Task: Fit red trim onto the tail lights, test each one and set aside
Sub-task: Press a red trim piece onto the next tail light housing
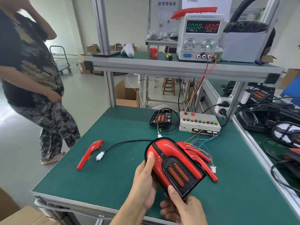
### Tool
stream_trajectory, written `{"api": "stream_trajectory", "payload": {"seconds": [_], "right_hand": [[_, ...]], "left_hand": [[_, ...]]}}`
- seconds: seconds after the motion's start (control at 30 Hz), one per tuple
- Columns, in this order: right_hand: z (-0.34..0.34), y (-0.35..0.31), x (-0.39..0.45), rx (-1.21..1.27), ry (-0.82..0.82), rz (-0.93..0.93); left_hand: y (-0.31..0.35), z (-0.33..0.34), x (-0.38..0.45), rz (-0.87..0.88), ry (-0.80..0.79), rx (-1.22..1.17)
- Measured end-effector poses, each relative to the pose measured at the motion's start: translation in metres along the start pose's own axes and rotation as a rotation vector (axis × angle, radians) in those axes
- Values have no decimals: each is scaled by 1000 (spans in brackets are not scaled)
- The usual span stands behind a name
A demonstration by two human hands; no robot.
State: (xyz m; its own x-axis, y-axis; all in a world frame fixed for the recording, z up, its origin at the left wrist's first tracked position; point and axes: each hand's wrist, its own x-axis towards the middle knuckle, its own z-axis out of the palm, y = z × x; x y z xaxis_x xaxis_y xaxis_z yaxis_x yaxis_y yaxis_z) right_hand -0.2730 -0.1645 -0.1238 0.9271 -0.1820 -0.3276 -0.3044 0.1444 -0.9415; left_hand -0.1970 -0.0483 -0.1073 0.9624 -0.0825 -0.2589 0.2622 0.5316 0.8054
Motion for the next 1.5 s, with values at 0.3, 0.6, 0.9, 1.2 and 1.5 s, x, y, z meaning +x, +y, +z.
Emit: {"api": "stream_trajectory", "payload": {"seconds": [0.3,0.6,0.9,1.2,1.5], "right_hand": [[-6,7,4,-19,-33,-19],[-5,12,3,-87,-57,-59],[-6,8,3,-132,-122,-57],[-3,6,1,-159,-120,-73],[-6,6,4,-102,-61,-43]], "left_hand": [[6,-7,0,-111,-108,-76],[14,-3,5,-196,-47,-137],[18,-3,7,-172,36,-180],[13,-3,3,-124,47,-79],[4,-11,-1,-38,-55,-51]]}}
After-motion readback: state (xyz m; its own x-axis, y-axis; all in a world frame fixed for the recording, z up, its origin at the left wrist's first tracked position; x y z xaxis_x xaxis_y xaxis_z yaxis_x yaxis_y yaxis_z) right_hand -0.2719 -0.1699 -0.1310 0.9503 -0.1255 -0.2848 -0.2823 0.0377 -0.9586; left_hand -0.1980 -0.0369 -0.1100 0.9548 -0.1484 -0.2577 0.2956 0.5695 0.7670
